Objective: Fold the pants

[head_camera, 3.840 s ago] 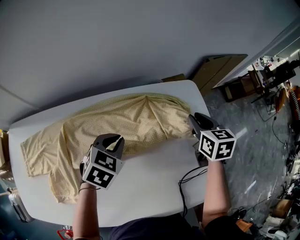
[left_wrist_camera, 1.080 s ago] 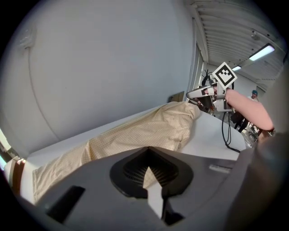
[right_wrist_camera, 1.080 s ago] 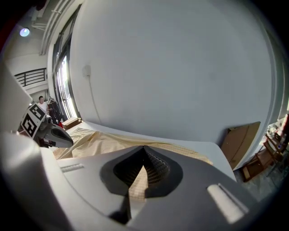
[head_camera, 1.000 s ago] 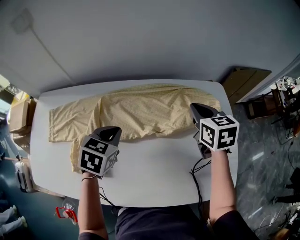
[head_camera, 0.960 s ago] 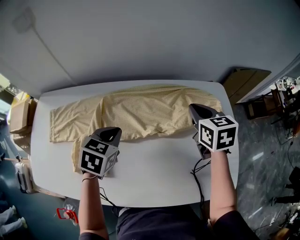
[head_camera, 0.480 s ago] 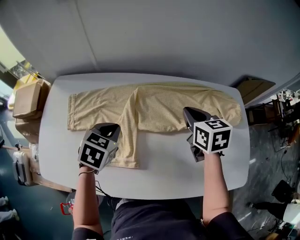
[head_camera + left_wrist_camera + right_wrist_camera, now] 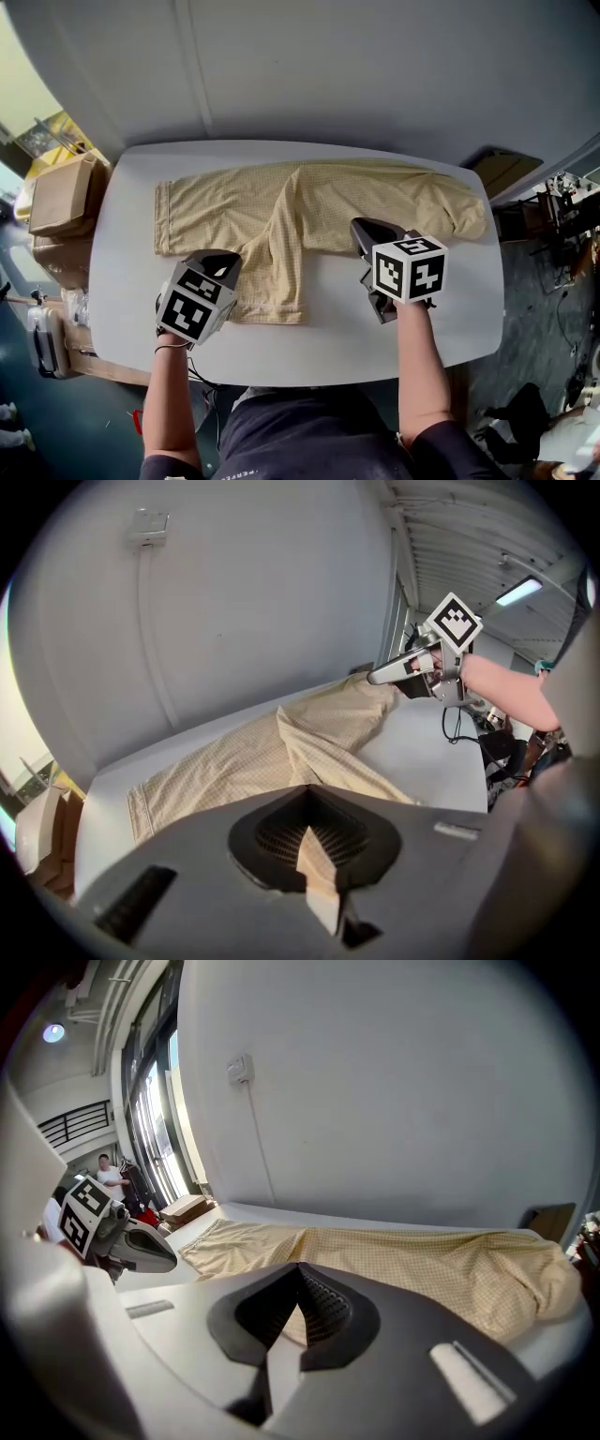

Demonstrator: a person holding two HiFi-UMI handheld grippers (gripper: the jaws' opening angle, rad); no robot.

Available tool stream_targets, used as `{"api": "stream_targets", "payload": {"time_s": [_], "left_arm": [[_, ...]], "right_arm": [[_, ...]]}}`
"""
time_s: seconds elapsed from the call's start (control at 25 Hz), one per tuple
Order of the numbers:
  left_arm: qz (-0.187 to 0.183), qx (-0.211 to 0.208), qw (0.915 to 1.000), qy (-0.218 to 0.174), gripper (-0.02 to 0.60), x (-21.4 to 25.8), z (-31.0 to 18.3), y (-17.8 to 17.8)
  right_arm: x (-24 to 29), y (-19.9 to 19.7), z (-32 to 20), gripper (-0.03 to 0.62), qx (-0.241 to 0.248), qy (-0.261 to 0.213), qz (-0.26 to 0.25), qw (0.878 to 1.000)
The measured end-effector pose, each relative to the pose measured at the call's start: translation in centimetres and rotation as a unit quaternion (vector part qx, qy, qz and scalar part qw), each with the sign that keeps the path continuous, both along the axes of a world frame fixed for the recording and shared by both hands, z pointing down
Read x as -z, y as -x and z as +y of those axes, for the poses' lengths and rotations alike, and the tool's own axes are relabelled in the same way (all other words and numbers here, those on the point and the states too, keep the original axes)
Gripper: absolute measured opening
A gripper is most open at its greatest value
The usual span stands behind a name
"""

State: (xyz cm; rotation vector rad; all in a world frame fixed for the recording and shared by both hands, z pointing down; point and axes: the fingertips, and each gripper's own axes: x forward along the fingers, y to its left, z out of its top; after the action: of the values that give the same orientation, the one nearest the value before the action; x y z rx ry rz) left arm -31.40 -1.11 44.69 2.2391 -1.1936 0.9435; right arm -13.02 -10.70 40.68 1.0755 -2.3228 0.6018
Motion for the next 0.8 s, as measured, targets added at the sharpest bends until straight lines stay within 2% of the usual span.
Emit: {"api": "stream_targets", "payload": {"time_s": [0.16, 0.28, 0.44, 0.8], "left_arm": [[-0.004, -0.016, 0.9999, -0.001, -0.003, 0.1, 0.4, -1.7], [-0.007, -0.042, 0.9991, 0.006, -0.002, -0.2, 1.3, -4.7], [-0.004, -0.088, 0.9954, 0.038, 0.059, -2.3, 3.8, -8.5], [-0.003, -0.136, 0.9871, 0.084, 0.116, -6.3, 7.4, -13.4]], "right_arm": [[0.0, 0.7, 1.0, 0.002, 0.022, 0.006, -0.006, 1.0], [-0.7, 0.8, 1.6, 0.002, 0.046, 0.012, -0.001, 0.999], [-1.3, 1.6, 2.5, 0.002, 0.07, 0.016, -0.005, 0.997], [-3.5, 2.8, 5.4, 0.002, 0.121, 0.04, -0.008, 0.992]]}}
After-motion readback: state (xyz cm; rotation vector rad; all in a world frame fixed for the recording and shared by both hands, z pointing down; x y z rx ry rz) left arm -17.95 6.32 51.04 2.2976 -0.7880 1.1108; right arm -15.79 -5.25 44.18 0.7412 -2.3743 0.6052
